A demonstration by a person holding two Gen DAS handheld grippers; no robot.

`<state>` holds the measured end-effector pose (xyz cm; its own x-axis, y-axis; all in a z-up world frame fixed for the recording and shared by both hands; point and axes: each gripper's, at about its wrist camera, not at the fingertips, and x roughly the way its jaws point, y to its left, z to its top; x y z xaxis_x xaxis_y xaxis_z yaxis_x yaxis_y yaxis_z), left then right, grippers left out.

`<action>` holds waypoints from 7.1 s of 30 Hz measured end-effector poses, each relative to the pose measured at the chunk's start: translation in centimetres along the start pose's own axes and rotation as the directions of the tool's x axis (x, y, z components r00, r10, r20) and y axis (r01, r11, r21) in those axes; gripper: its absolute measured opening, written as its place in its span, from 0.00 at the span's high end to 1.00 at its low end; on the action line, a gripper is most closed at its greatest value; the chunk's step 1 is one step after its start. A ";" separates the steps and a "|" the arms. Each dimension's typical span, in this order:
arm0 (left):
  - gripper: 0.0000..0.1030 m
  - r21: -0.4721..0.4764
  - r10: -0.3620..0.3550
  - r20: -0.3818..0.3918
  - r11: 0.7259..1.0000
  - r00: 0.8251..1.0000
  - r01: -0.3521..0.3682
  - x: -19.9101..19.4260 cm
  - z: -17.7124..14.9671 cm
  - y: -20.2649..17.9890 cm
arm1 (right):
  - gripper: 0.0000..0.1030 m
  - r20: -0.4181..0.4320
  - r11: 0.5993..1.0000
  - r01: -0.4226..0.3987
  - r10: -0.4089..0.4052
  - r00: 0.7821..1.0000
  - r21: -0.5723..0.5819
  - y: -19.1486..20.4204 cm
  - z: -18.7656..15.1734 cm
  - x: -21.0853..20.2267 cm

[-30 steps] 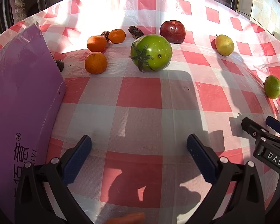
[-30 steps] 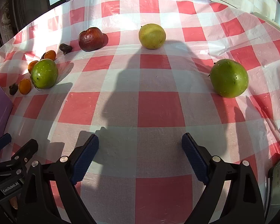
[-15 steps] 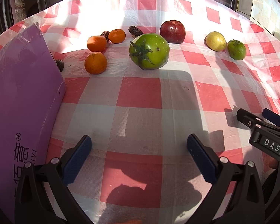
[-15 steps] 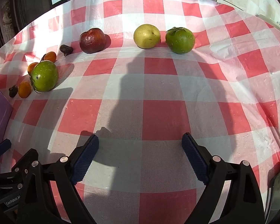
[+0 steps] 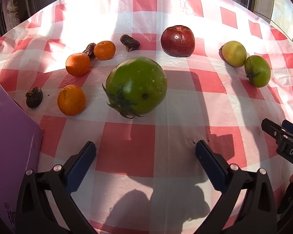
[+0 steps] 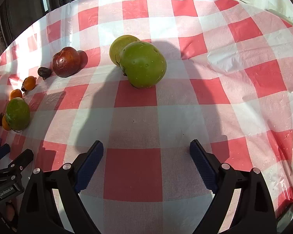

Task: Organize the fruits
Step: 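Grasp a large green fruit with the left tool while the right tool grasps another green fruit, then carry both held green fruits over the purple box, then lower the green fruits into the box and open both tools, then move both tools back over the remaining fruits on the table, then grasp the red apple with the right tool while the left tool grasps an orange, then carry the red apple and the orange over the purple box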

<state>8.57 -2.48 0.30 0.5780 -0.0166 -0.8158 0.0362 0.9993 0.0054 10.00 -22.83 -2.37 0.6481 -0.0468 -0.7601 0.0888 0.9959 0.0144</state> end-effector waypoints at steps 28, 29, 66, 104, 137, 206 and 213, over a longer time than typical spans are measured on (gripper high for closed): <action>0.40 0.044 -0.051 0.057 0.998 0.997 0.049 -2.9 -3.1 0.0 | 0.06 0.062 0.981 -0.186 0.189 0.980 -0.047 -0.1 0.9 -0.7; 0.40 0.038 -0.058 0.056 0.998 0.997 0.055 -3.0 -3.3 0.1 | 0.06 0.066 0.981 -0.185 0.188 0.980 -0.052 0.1 2.0 -0.1; 0.40 0.006 0.192 -0.032 0.981 0.981 -0.192 -20.7 -8.3 23.6 | 0.40 -0.127 0.636 -0.451 0.487 0.864 -0.627 27.9 -4.8 -23.0; 0.17 -0.001 -0.005 -0.447 1.000 0.894 0.005 -15.2 -11.2 29.5 | 0.16 -0.353 0.392 -0.280 -0.127 0.927 -0.876 34.0 -19.6 -16.9; 0.02 0.021 -0.046 0.120 0.999 0.992 0.043 -4.7 -1.5 -2.6 | 0.16 0.089 0.954 -0.286 0.278 0.956 0.092 2.2 2.6 -0.3; 0.58 -0.096 -0.058 0.225 0.992 0.973 0.081 -1.3 2.5 1.4 | 0.38 0.052 0.909 -0.415 0.413 0.909 0.032 4.1 4.3 1.3; 0.59 -0.142 -0.128 0.211 0.977 0.969 0.160 -2.1 2.3 2.7 | 0.38 0.053 0.903 -0.428 0.426 0.903 0.039 3.9 4.4 1.4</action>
<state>9.39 0.18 3.35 0.7276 -0.1510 -0.6692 0.0125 0.9782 -0.2072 14.56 -19.37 -0.51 0.6630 0.3778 -0.6463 -0.1677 0.9163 0.3637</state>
